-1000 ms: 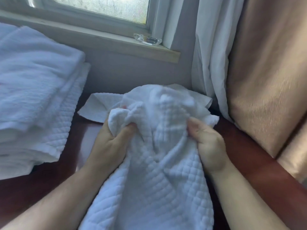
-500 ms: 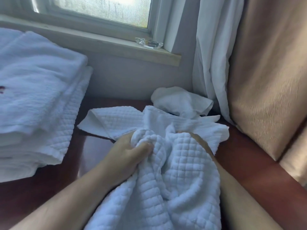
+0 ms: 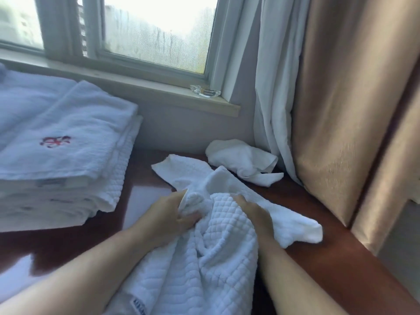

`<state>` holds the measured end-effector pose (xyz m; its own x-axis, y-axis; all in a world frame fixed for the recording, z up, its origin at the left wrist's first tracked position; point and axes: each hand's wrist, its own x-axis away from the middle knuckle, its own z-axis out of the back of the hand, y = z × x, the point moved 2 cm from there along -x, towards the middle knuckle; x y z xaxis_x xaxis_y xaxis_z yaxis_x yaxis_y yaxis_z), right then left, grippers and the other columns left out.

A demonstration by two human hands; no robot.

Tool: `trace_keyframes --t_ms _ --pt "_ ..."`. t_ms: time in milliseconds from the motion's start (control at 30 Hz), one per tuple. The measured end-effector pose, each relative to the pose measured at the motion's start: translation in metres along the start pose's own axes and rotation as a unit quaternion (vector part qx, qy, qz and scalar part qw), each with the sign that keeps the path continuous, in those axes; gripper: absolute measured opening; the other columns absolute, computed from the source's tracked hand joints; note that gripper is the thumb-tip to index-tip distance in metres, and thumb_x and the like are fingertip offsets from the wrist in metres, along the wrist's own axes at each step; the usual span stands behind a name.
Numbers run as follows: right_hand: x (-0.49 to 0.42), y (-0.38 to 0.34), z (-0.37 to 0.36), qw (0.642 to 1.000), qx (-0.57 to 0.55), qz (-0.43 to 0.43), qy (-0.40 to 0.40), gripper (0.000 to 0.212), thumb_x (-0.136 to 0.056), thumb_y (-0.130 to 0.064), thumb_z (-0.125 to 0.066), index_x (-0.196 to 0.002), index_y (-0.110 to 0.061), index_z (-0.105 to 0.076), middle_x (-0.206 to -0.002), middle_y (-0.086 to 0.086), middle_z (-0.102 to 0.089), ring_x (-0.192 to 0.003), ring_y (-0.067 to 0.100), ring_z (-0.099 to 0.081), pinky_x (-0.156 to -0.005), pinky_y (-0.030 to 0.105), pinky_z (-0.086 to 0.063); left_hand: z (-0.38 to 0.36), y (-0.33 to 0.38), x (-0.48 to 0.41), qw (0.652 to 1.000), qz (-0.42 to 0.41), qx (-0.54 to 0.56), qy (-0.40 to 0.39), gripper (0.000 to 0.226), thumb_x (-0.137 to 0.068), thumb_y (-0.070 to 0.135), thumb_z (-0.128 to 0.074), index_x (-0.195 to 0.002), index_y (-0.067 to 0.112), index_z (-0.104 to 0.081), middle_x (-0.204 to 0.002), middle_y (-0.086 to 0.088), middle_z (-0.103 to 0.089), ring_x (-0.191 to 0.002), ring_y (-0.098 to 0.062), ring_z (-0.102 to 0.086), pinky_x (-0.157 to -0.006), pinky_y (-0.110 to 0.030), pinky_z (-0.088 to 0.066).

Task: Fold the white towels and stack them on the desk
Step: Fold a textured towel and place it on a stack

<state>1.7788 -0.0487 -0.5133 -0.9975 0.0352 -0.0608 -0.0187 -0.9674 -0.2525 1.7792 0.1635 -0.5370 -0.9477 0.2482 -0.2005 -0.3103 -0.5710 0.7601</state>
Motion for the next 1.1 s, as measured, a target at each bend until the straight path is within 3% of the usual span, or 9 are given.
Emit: trace_keyframes --t_ms 200,333,400,500,700,767,867,967,1100 --pt "0.059 -0.001 0.007 0.989 0.112 -0.072 -0.059 0.042 -0.101 -0.045 -0.031 -0.109 -0.024 -0.066 -0.098 -0.001 -0.065 -0.093 0.022 -0.062 -0.074 0.033 -0.042 0.042 0.027 0.021 0.921 0.099 -0.375 0.043 0.018 -0.086 0.021 -0.054 -0.102 0.028 -0.053 -0.117 0.001 -0.044 -0.091 -0.024 -0.044 -0.076 -0.037 -0.037" --pt "0.081 -0.012 0.031 0.998 0.052 -0.023 -0.012 0.029 -0.094 -0.045 -0.046 -0.071 -0.029 -0.052 -0.074 -0.008 -0.055 -0.072 0.016 -0.053 -0.060 0.029 -0.040 0.060 0.040 0.055 0.923 0.082 -0.362 0.103 0.051 -0.092 0.029 -0.060 -0.140 0.026 -0.041 -0.133 -0.005 -0.041 -0.121 -0.030 -0.045 -0.095 -0.041 -0.041" --pt "0.084 -0.012 0.037 0.997 -0.022 0.038 0.062 0.018 -0.095 -0.043 -0.051 -0.101 -0.032 -0.064 -0.106 -0.006 -0.064 -0.104 0.020 -0.058 -0.082 0.033 -0.047 0.055 0.049 0.085 0.937 -0.044 -0.311 0.151 0.041 -0.095 0.038 -0.055 -0.134 0.024 -0.050 -0.127 0.001 -0.047 -0.117 -0.024 -0.048 -0.096 -0.038 -0.042" --pt "0.091 -0.012 0.032 0.995 -0.089 0.031 -0.033 0.050 -0.099 -0.059 -0.046 -0.139 -0.031 -0.053 -0.140 -0.004 -0.054 -0.134 0.022 -0.047 -0.109 0.039 -0.039 0.036 0.047 0.135 0.985 -0.007 -0.175 -0.007 0.062 -0.084 0.082 -0.029 -0.122 0.038 -0.051 -0.118 0.017 -0.049 -0.111 -0.009 -0.050 -0.093 -0.032 -0.042" --pt "0.130 -0.010 0.017 0.984 -0.156 0.054 -0.074 0.062 -0.076 -0.090 -0.038 -0.082 -0.031 -0.054 -0.085 -0.017 -0.058 -0.079 0.006 -0.056 -0.077 0.031 -0.050 0.029 0.005 0.167 0.967 0.038 -0.235 -0.092 0.096 -0.076 0.089 -0.041 -0.156 0.042 -0.016 -0.162 0.018 -0.023 -0.150 -0.011 -0.018 -0.120 -0.034 -0.023" --pt "0.144 -0.001 0.012 0.995 -0.019 0.037 -0.086 0.078 -0.059 -0.094 -0.051 -0.111 -0.037 -0.056 -0.118 -0.013 -0.058 -0.112 0.013 -0.054 -0.096 0.035 -0.048 0.033 -0.004 0.165 0.973 0.025 -0.224 -0.049 0.087 -0.081 0.078 -0.052 -0.154 0.041 -0.021 -0.160 0.017 -0.029 -0.147 -0.009 -0.026 -0.117 -0.031 -0.028" --pt "0.159 0.012 0.002 0.997 0.034 0.009 -0.065 0.130 -0.054 -0.095 -0.054 -0.159 -0.033 -0.010 -0.167 -0.002 -0.009 -0.153 0.022 -0.009 -0.124 0.045 -0.019 0.031 -0.014 0.166 0.977 0.020 -0.211 -0.008 0.097 -0.075 0.081 -0.058 -0.153 0.036 -0.022 -0.157 0.013 -0.035 -0.144 -0.006 -0.031 -0.115 -0.028 -0.031" --pt "0.167 0.026 -0.009 0.996 -0.087 0.017 -0.004 0.108 -0.071 -0.085 -0.060 -0.157 -0.031 -0.020 -0.164 -0.008 -0.020 -0.149 0.016 -0.024 -0.120 0.041 -0.027 0.028 -0.016 0.167 0.971 0.023 -0.238 -0.025 0.101 -0.070 0.088 -0.054 -0.150 0.035 -0.023 -0.151 0.013 -0.042 -0.140 -0.010 -0.038 -0.109 -0.026 -0.034" --pt "0.165 0.029 -0.013 0.991 -0.091 0.069 0.063 0.033 -0.089 -0.059 -0.062 -0.111 -0.035 -0.063 -0.115 -0.017 -0.061 -0.109 0.011 -0.056 -0.100 0.041 -0.045 0.034 -0.003 0.164 0.969 -0.007 -0.245 -0.036 0.049 -0.080 0.077 -0.055 -0.111 0.039 -0.051 -0.109 0.020 -0.059 -0.110 -0.013 -0.056 -0.083 -0.028 -0.042"
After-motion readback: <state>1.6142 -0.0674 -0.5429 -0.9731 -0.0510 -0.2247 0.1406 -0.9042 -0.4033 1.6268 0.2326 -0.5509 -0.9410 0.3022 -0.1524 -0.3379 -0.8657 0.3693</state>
